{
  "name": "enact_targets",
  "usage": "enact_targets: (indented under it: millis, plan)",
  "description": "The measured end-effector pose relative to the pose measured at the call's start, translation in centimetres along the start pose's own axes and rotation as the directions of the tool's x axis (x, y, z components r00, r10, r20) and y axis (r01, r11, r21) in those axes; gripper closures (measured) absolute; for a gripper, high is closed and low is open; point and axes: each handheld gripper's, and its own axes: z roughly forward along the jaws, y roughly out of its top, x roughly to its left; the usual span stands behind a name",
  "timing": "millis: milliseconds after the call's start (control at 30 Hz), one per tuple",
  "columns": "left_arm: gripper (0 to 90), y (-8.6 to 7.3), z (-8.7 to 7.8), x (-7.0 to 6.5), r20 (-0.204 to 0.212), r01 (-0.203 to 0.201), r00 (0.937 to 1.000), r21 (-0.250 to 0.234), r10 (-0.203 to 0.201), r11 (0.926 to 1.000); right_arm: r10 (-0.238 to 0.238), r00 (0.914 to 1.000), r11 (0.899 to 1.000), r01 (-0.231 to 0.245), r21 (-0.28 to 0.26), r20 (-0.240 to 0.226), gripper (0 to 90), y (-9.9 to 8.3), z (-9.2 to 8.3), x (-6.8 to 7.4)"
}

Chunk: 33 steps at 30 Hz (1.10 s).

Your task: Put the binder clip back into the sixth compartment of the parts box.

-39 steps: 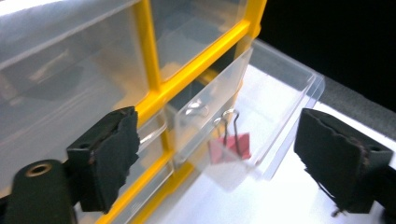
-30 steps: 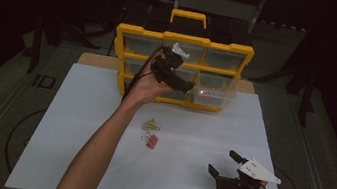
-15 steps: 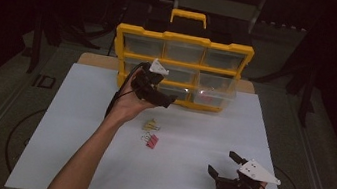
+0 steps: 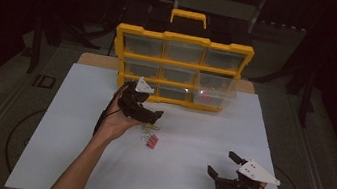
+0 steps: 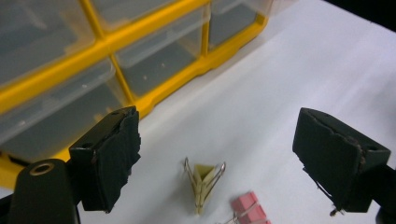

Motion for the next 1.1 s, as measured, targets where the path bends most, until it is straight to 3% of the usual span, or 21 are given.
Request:
enact_targets:
  millis: [500,1100]
  plan:
    - [15.2,-3.3,0.9,-0.5,-0.014,0.002,0.9999,0.068,-0.001,0.9977,-0.001,1.0000,1.000,0.001,0.003,-0.001,7.6,0.0,0.0,0.0]
    - [19.7,-5.7,2.9,-1.6,0.017,0.014,0.9997,0.130,-0.017,0.9914,-0.003,1.0000,1.000,0.003,0.005,0.000,7.7,0.0,0.0,0.0]
